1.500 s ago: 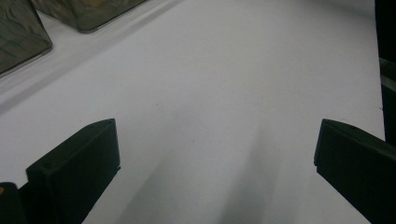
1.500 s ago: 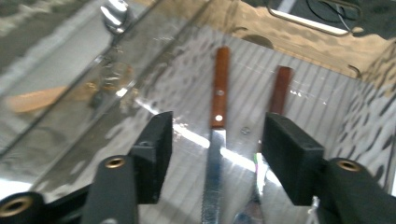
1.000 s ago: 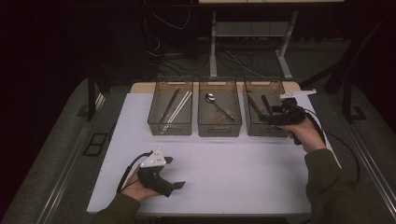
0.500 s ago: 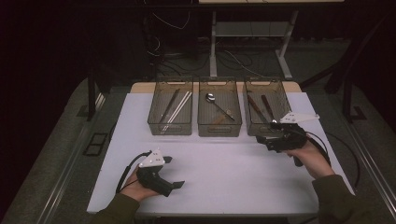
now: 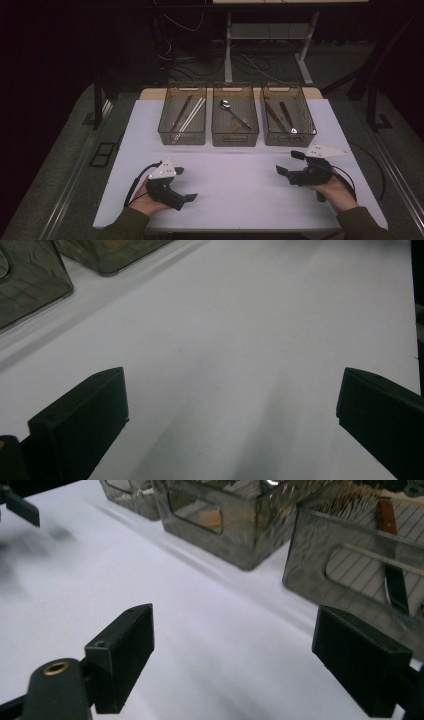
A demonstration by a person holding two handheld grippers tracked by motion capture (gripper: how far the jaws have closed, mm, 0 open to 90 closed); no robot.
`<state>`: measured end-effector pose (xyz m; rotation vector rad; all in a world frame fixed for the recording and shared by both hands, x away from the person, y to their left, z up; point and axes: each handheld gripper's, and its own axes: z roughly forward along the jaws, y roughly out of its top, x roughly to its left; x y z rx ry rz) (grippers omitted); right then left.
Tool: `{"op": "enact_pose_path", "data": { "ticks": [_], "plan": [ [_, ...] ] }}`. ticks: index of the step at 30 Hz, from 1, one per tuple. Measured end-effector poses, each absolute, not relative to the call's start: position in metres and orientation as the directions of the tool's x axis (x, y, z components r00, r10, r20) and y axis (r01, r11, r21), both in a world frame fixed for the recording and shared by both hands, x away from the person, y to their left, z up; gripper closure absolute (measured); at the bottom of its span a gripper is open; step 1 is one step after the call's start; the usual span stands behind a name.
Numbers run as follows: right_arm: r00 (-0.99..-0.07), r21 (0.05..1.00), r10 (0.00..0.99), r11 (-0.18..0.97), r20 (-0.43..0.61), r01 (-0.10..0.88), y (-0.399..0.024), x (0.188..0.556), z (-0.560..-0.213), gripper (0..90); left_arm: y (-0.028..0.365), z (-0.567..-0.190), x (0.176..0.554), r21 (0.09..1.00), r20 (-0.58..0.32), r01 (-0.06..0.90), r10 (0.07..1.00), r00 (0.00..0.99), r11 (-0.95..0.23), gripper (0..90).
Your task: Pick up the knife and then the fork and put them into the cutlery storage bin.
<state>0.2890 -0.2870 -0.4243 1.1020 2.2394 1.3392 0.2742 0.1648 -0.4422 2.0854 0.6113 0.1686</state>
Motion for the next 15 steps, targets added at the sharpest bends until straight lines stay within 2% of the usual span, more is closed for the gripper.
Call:
{"op": "enact_pose_path", "data": {
  "ticks": [9,15],
  "plan": [
    [-0.641,0.859,0.755,0.233,0.135,0.455,-0.293,0.267,-0.435,17.2,0.165,-0.441,0.274,0.825,-0.115,0.358,0.491,0.864,-0.437,0.0],
    [-0.663,0.845,0.74,0.28,0.112,0.456,-0.292,0.256,-0.443,17.1,0.165,-0.441,0.274,0.826,-0.117,0.36,0.492,0.863,-0.434,0.0]
  ]
}}
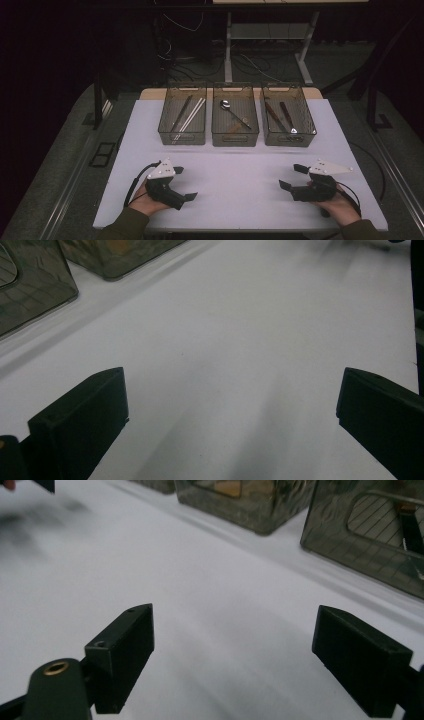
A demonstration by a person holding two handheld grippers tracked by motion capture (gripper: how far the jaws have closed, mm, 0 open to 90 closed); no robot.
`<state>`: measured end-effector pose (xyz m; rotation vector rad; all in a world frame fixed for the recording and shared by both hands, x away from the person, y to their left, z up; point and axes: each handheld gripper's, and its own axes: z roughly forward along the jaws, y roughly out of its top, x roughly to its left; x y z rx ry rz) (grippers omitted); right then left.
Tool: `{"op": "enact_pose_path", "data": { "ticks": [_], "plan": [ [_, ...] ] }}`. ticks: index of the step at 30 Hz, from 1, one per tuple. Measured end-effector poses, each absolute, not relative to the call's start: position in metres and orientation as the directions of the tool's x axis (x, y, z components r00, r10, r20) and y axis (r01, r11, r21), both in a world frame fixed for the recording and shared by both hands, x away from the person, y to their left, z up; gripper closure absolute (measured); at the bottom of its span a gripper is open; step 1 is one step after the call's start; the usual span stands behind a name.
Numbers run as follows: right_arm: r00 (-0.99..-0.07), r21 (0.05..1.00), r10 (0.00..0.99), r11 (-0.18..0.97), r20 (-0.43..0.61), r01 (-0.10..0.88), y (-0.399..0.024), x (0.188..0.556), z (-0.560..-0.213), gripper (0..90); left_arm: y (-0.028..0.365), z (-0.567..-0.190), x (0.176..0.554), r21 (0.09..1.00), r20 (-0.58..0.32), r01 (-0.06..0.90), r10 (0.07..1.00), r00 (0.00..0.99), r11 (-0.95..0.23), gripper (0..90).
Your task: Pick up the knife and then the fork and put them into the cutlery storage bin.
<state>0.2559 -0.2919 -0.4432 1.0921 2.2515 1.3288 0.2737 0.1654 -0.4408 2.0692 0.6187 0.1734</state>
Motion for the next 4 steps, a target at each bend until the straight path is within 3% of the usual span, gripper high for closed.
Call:
{"op": "enact_pose_path", "data": {
  "ticks": [4],
  "plan": [
    [-0.673,0.833,0.733,0.31,0.096,0.457,-0.2905,0.2539,-0.446,17.2,0.1655,-0.4407,0.2737,0.825,-0.116,0.36,0.492,0.863,-0.436,0.0]
  ]
}}
